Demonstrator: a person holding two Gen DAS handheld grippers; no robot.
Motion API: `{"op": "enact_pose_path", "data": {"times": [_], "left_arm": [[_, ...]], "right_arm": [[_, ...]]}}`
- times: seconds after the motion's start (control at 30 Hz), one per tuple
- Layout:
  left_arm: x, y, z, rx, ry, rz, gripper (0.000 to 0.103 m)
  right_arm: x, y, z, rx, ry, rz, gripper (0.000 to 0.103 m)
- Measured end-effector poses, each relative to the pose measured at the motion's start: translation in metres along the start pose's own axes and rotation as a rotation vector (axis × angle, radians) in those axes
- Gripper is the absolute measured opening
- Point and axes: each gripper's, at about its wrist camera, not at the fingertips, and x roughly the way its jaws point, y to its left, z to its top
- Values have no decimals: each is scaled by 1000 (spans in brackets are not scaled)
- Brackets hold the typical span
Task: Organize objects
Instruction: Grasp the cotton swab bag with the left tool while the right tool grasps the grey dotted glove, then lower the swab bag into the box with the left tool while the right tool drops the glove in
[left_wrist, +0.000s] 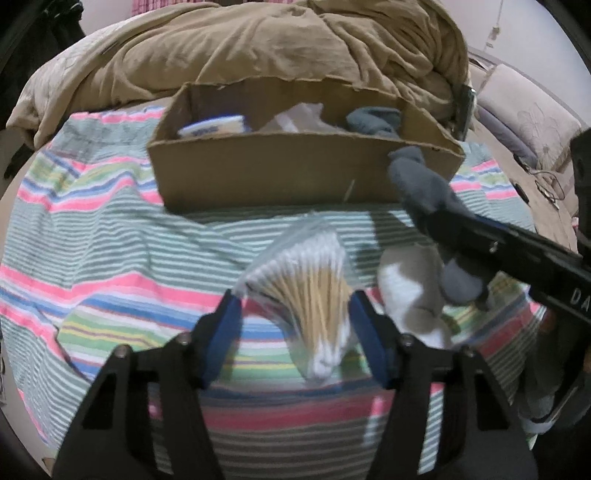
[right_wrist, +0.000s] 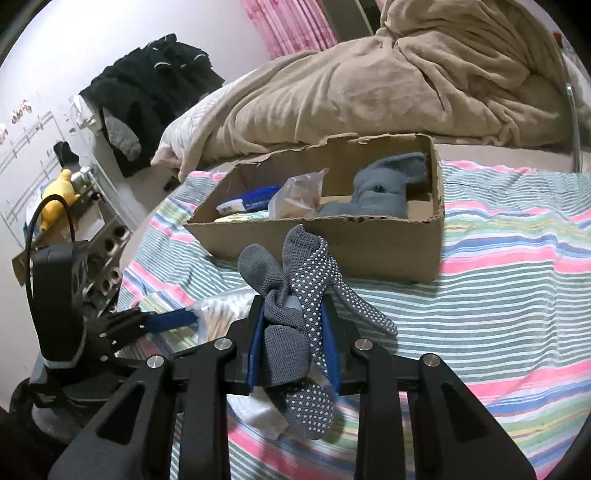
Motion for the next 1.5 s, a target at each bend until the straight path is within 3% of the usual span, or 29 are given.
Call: {"op": "enact_pose_path", "data": {"times": [0.03,0.1,0.2,0.27,0.37,0.53,0.63,1.0,1.5], "left_arm": [[1,-2,1,9,1,-5,54],[4,-8,3,21,-2,9,53],[12,-7,7,-2,17,13,58],[24,-6,10,-15,69,-12,68],[33,-12,13,14,69,1,65],[24,-12,12,18,42,-25,46],[13,-10,10,18,23,-41,41],[-41,-2,13,14,-75,-79,40],[-64,-10,49,49,-168,-108,40]], "right_arm": [[0,0,0,-2,-2,-1,30],[-1,-1,-1,1,-13,2,30],[-4,-6,-1,24,-30,13,30],[-7,-9,-1,46,-40,22,30],[-9,-12,-1,65,-54,21,30],[-10,-8,-3,52,-63,-6,30],[-13,-8,-5,50,-77,-11,30],[-26,-10,-2,83,-103,-54,30],[-55,-9,34,50,-168,-167,30]]}}
